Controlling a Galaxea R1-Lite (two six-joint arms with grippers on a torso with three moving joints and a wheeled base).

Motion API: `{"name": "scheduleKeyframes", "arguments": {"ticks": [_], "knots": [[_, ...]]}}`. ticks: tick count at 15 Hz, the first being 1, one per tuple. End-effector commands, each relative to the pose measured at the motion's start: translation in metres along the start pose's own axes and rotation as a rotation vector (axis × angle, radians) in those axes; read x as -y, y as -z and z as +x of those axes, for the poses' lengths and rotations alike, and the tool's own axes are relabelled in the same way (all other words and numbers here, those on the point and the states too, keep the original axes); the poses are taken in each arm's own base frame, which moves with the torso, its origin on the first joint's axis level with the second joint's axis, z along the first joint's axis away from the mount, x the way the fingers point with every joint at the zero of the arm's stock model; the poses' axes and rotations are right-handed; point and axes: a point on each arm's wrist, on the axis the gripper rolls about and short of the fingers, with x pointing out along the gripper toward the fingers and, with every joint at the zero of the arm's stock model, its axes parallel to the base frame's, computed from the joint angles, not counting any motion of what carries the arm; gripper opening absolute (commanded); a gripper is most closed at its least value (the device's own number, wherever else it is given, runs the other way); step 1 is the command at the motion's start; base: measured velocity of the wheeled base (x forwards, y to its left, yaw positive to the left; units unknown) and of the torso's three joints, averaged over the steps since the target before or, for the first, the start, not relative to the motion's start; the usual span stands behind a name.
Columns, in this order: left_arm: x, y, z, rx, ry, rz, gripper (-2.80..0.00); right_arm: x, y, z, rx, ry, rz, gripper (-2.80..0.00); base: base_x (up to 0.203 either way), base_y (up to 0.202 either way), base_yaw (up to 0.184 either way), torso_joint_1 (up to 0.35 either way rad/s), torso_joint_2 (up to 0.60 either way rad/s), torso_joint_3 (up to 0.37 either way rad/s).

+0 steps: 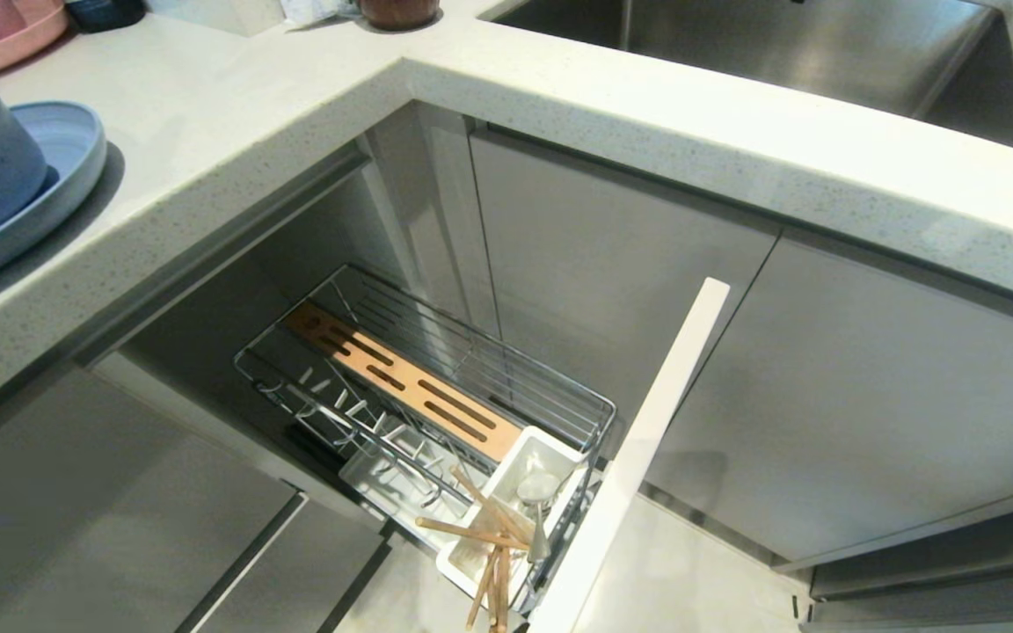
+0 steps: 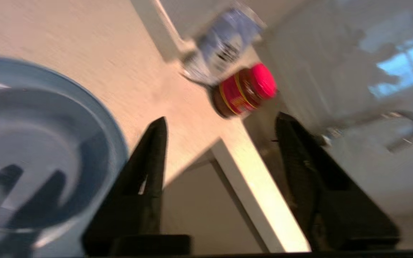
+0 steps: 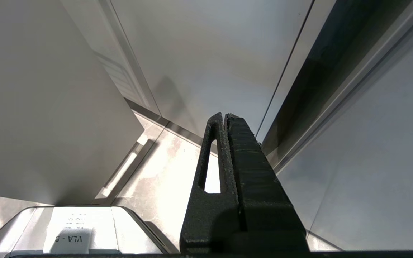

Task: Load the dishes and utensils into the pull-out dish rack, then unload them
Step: Take the chopsticks out of the cupboard

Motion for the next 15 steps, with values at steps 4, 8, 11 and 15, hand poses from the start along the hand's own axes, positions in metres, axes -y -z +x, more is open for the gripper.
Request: {"name": "scheduleKeyframes", "arguments": {"ticks": [4,8,11,15], "knots": [[0.004,0.021,0.001,-0.239,0.169,-0.062,-2.8,0.0,0.0,0.0,0.001,0.0,0.0,-2.8,0.0,0.0,0.0,0.0,0.0,0.0],[0.011,0.069,0.018,-0.532,0.23,-0.024,-2.8,0.0,0.0,0.0,0.001,0.0,0.0,-2.8,0.0,0.0,0.0,0.0,0.0,0.0],[0.014,0.107,0.032,-0.707,0.183,0.05,-2.8,0.0,0.0,0.0,0.001,0.0,0.0,-2.8,0.0,0.0,0.0,0.0,0.0,0.0],[0.015,0.153,0.047,-0.884,0.092,0.154,-2.8,0.0,0.0,0.0,0.001,0.0,0.0,-2.8,0.0,0.0,0.0,0.0,0.0,0.0]]}}
